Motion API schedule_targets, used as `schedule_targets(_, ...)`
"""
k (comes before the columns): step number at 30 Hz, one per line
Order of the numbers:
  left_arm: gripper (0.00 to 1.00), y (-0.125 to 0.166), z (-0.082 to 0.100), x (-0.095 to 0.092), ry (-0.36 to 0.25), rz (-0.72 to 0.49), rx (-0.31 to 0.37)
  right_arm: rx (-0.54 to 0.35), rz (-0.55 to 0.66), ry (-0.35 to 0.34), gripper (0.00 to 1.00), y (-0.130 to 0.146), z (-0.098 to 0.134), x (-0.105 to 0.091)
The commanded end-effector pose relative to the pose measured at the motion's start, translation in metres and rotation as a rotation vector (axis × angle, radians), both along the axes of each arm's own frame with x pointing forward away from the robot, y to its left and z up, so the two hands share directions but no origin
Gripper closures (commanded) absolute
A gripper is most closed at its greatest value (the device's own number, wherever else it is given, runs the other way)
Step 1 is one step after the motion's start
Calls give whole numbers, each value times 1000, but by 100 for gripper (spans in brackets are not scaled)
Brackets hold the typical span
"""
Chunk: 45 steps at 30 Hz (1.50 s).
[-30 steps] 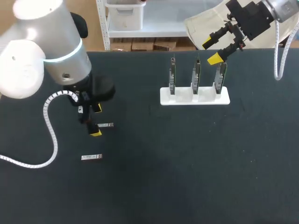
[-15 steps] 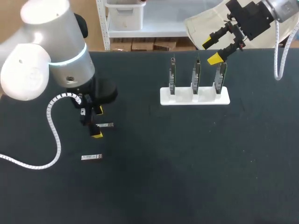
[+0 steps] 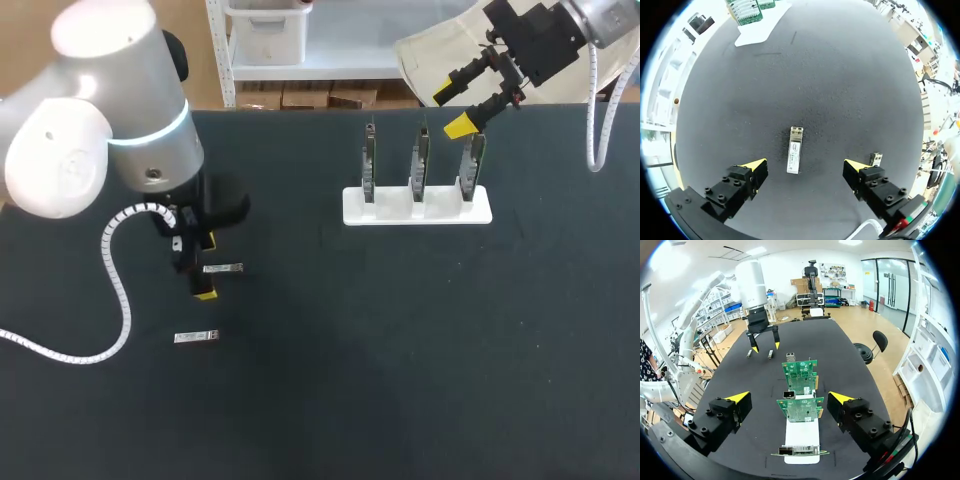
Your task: Pick up the optical module with the left hand, and insert it into the network port with the right hand.
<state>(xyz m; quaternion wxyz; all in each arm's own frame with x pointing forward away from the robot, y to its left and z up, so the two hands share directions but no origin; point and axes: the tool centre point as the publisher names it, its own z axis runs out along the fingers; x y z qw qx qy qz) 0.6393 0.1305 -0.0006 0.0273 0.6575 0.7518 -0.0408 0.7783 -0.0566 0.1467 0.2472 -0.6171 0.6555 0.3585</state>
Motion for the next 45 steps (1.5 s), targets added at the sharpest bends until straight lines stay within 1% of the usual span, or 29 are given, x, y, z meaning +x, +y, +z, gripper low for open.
schedule_targets(1,0,0,-3,3,8,3,3,-1,-4,-4,0,0,0,-3)
schedule_targets(22,0,0,-9,1,36,30,27,-1,-4,-4,0,0,0,-3)
schedule_targets(45,0,-3,-11,1,15,21,57,-1,-4,-4,0,0,0,-3)
